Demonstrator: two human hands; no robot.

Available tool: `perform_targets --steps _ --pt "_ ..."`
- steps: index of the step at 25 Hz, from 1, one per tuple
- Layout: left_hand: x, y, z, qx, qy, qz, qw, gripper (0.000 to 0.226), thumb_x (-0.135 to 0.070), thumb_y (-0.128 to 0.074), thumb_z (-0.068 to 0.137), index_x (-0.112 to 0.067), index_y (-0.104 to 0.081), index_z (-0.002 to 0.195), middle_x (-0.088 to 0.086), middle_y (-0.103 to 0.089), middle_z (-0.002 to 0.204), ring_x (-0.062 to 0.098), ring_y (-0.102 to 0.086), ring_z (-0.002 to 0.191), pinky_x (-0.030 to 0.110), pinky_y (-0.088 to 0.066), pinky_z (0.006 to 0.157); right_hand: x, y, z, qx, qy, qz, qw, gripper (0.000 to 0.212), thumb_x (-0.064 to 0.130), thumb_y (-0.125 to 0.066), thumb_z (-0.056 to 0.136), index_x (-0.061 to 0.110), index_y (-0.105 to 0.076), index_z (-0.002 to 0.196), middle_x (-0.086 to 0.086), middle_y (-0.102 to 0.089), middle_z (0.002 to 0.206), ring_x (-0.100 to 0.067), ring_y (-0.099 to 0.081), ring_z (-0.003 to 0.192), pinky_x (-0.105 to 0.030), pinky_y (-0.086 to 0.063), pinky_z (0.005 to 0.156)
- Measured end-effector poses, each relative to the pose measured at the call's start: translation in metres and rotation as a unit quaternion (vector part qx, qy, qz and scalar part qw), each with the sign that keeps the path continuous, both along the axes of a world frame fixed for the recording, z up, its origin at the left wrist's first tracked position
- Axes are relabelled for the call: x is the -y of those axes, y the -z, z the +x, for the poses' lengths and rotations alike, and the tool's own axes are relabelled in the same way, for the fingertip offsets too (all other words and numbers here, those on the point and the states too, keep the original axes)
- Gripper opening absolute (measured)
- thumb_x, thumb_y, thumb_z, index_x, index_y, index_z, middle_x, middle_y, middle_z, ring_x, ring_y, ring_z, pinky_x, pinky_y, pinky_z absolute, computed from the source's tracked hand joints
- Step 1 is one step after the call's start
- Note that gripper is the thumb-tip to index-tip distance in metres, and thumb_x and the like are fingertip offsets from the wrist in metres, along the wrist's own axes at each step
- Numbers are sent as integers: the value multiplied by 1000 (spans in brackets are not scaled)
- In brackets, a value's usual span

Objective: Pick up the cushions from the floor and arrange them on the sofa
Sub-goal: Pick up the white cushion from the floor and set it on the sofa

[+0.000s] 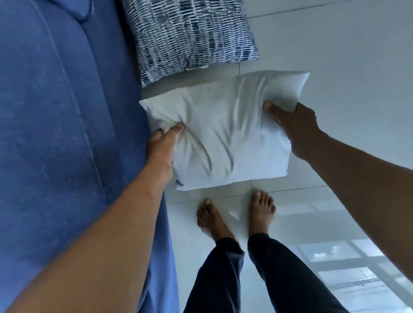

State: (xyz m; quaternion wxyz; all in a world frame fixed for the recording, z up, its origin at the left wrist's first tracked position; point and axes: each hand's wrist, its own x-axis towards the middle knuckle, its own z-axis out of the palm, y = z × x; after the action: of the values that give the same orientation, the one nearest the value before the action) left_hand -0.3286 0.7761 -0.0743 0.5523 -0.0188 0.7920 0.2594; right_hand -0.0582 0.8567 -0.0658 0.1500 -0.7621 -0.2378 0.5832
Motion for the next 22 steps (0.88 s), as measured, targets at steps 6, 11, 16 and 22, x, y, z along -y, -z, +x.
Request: perform_targets --steps 6,11,16,22 --pt "-2 -149 4 17 3 66 998 18 -29 -81 92 -25 -73 108 -9 -78 102 10 -72 90 27 -55 75 -11 -141 8 -15 -17 51 998 62 46 -88 74 17 -72 126 1 -77 118 -20 -74 109 -42 -59 101" --pt "11 -292 3 10 15 129 992 15 -23 -80 94 -26 -73 106 -9 -78 99 8 -75 83 28 -65 76 -7 -278 12 -57 -10 108 993 54 43 -88 78 19 -73 124 3 -78 117 -17 -74 109 -38 -58 102" --pt "41 -434 -3 -37 16 181 983 14 -24 -81 92 -25 -74 104 0 -76 106 19 -68 94 51 -58 105 6 -412 9 -88 -28 157 983 55 44 -90 74 18 -75 119 3 -79 115 -17 -74 108 -36 -59 97" --pt "83 -543 -24 -109 -12 236 966 29 -23 -81 91 -13 -74 117 14 -80 115 21 -72 93 46 -62 95 18 -522 -16 -130 -85 210 965 21 34 -84 86 28 -71 101 12 -74 101 -7 -71 94 -24 -57 79"
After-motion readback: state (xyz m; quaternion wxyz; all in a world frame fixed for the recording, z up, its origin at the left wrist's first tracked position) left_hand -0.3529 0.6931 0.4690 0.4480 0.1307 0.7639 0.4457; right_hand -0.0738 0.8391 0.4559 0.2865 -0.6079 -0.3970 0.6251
